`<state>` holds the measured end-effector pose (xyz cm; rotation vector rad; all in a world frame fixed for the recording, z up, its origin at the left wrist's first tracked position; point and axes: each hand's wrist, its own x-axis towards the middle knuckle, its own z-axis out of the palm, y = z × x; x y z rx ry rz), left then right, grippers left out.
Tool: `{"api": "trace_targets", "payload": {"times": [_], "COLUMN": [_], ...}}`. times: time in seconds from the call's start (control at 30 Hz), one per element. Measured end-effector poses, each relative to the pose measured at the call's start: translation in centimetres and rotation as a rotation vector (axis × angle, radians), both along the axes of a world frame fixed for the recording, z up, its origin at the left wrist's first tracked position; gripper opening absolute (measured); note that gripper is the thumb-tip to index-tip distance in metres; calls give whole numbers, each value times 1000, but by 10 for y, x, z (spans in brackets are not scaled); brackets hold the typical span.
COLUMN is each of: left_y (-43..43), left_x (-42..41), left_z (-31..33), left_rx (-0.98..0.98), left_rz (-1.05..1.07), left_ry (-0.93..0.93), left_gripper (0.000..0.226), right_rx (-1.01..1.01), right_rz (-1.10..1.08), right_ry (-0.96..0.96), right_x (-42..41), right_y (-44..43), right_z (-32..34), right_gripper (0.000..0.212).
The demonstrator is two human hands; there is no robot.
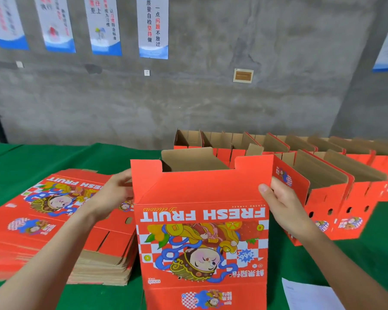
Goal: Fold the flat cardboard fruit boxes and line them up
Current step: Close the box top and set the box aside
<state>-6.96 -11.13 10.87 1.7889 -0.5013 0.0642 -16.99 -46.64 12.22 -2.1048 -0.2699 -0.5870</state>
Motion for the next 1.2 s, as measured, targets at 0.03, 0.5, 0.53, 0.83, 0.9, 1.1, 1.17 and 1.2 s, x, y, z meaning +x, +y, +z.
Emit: {"api": "trace_targets", "payload": {"times": [0.03,0.5,0.53,0.83,0.9,1.1,1.17,1.2], "left_y": [-4,-26,-27,-63,-68,-77,-80,-79], "left_x": [-1,-1,-1,-26,-30,-33,-35,-35], "left_z": [1,-10,-10,-22,-33,-45,-46,-48], "left_rx": [35,527,494,-199,-148,-212,-190,-137], "left_rz": [-39,-17,-12,370,377,357,367,379], "left_ry": [15,279,267,173,193,275,226,161], "left_gripper": [53,27,24,70,78,53,48,46], "right_rx": [15,19,15,25,120,222,270,277], "right_rz": [-10,-56,-58,-172,-220,-399,-392,-385], "right_ry": [-5,35,27,2,38,191,217,219], "right_x": [-2,-18,-18,-3,0,19,22,23], "right_y": [-2,-29,-31,-31,-26,-26,-26,-26], "right_z": [-2,-37,-36,-44,-49,-61,-62,-63], "right_gripper": [40,55,58,45,45,56,56,55]}}
